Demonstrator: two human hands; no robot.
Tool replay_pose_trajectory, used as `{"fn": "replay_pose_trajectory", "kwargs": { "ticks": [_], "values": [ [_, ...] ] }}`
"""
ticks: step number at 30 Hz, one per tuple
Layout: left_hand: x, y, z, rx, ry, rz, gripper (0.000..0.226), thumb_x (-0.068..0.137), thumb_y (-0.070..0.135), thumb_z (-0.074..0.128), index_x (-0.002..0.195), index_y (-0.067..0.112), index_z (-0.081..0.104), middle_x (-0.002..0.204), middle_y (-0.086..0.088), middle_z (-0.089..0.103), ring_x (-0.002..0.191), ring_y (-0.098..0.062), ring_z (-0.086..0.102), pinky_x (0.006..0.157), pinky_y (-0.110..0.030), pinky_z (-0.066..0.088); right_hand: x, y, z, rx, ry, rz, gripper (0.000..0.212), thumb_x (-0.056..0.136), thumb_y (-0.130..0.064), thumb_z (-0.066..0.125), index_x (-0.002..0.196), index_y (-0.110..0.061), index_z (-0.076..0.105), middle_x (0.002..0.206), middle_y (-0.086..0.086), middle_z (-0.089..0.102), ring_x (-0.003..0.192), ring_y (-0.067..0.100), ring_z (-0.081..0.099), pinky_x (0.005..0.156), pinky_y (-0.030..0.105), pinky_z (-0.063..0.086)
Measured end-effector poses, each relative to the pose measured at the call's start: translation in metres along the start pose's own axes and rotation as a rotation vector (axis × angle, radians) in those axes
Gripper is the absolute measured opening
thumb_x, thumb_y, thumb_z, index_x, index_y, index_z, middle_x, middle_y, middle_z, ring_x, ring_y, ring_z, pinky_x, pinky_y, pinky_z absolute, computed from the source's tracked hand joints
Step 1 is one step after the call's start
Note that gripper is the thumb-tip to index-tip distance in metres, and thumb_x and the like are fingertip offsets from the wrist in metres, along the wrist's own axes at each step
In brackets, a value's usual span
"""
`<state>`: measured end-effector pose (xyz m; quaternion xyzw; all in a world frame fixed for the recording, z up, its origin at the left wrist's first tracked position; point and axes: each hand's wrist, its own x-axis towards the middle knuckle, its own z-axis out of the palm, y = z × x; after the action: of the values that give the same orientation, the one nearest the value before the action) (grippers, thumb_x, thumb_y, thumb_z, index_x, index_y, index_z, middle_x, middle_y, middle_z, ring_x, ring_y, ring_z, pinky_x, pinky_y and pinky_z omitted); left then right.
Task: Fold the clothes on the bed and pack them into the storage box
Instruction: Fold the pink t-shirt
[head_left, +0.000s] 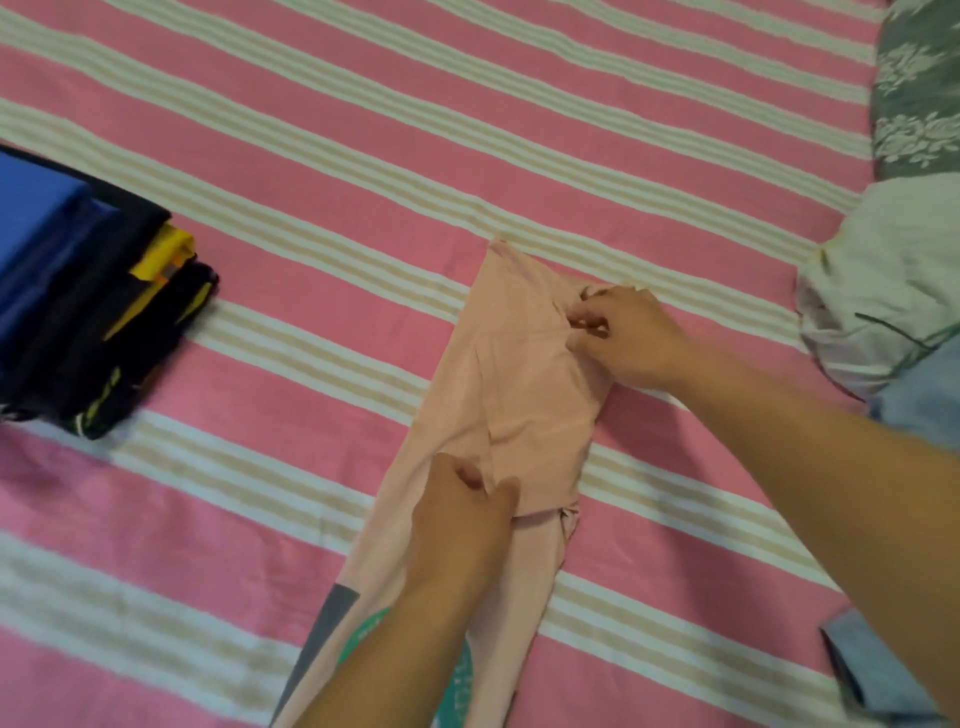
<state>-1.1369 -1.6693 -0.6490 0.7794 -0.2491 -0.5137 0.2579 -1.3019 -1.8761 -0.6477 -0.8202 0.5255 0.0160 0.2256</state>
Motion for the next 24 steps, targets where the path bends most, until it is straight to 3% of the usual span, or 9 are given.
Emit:
{"fn": "replay_pose_trajectory", "kwargs": {
  "ticks": [2, 3, 7, 10, 12, 16, 19, 21, 24],
  "values": [
    [0.0, -0.002, 0.002, 0.064, 0.003, 0.027, 0.018, 0.089, 0.025, 0.063, 0.087, 0.025, 0.046, 0.08, -0.004, 0.068, 0.071, -0.026, 0.068, 0.074, -0.049, 0.057, 0.005, -0.001, 0.001, 0.067, 0.008, 0.029, 0.003, 0.087, -0.03, 0.072, 0.089, -0.028, 0.072, 0.089, -0.014, 0.061, 0.091, 0.018, 0.058, 0.084, 0.035, 0.048],
    [0.0, -0.003, 0.0, 0.152, -0.006, 0.05, 0.015, 0.091, 0.024, 0.06, 0.086, 0.024, 0.045, 0.079, -0.002, 0.067, 0.071, -0.024, 0.067, 0.073, -0.047, 0.056, 0.007, 0.0, 0.002, 0.059, 0.0, 0.042, 0.008, 0.086, -0.03, 0.073, 0.08, -0.032, 0.068, 0.085, -0.018, 0.058, 0.091, 0.019, 0.058, 0.084, 0.036, 0.048],
    [0.001, 0.016, -0.019, 0.671, -0.017, 0.327, 0.012, 0.101, 0.034, 0.047, 0.104, 0.023, 0.049, 0.092, 0.006, 0.06, 0.08, -0.017, 0.059, 0.071, -0.036, 0.05, 0.014, -0.003, 0.004, 0.038, -0.025, 0.068, 0.016, 0.085, -0.041, 0.069, 0.071, -0.037, 0.061, 0.086, -0.016, 0.059, 0.095, 0.025, 0.055, 0.088, 0.042, 0.048],
    [0.04, 0.056, -0.027, 0.736, 0.133, 0.617, 0.037, 0.102, 0.038, 0.049, 0.134, 0.019, 0.049, 0.121, -0.005, 0.054, 0.106, -0.027, 0.056, 0.087, -0.041, 0.05, 0.009, 0.002, 0.007, 0.18, 0.098, 0.145, 0.012, 0.084, -0.047, 0.064, 0.079, -0.035, 0.065, 0.089, -0.009, 0.064, 0.096, 0.026, 0.057, 0.088, 0.04, 0.048],
    [0.081, 0.085, -0.022, 0.816, 0.061, 0.647, 0.051, 0.101, 0.042, 0.052, 0.145, 0.018, 0.046, 0.136, -0.011, 0.044, 0.123, -0.033, 0.044, 0.101, -0.045, 0.044, 0.001, 0.016, 0.009, 0.184, 0.187, 0.224, 0.012, 0.093, -0.043, 0.054, 0.09, -0.036, 0.064, 0.097, -0.002, 0.063, 0.1, 0.029, 0.056, 0.088, 0.038, 0.044],
    [0.135, 0.108, -0.015, 0.941, -0.108, 0.539, 0.031, 0.096, 0.042, 0.06, 0.117, 0.02, 0.063, 0.13, -0.011, 0.043, 0.125, -0.033, 0.037, 0.107, -0.044, 0.037, -0.017, 0.034, 0.013, 0.607, 0.219, 0.484, 0.015, 0.105, -0.032, 0.045, 0.109, -0.023, 0.058, 0.105, -0.003, 0.062, 0.088, 0.016, 0.058, 0.067, 0.028, 0.044],
    [0.144, 0.104, -0.026, 0.793, 0.023, 0.56, 0.016, 0.094, 0.028, 0.06, 0.094, 0.014, 0.067, 0.111, -0.012, 0.056, 0.11, -0.033, 0.05, 0.092, -0.04, 0.045, -0.024, 0.039, 0.017, 0.787, 0.238, 0.572, 0.016, 0.104, -0.033, 0.048, 0.115, -0.024, 0.056, 0.109, -0.007, 0.061, 0.093, 0.014, 0.062, 0.083, 0.033, 0.054],
    [0.148, 0.1, -0.033, 0.645, 0.035, 0.511, 0.013, 0.091, 0.026, 0.061, 0.085, 0.015, 0.067, 0.104, -0.01, 0.061, 0.097, -0.03, 0.059, 0.084, -0.041, 0.052, -0.023, 0.037, 0.019, 0.821, 0.248, 0.6, 0.024, 0.103, -0.034, 0.051, 0.124, -0.024, 0.055, 0.122, -0.002, 0.061, 0.1, 0.017, 0.061, 0.088, 0.034, 0.051],
    [0.152, 0.099, -0.034, 0.565, -0.069, 0.462, 0.025, 0.086, 0.046, 0.072, 0.094, 0.024, 0.064, 0.111, -0.005, 0.06, 0.1, -0.026, 0.062, 0.084, -0.044, 0.056, -0.019, 0.028, 0.025, 0.576, 0.27, 0.6, 0.058, 0.096, -0.044, 0.056, 0.147, -0.02, 0.042, 0.143, 0.005, 0.048, 0.126, 0.025, 0.049, 0.106, 0.042, 0.041]
  ]
}}
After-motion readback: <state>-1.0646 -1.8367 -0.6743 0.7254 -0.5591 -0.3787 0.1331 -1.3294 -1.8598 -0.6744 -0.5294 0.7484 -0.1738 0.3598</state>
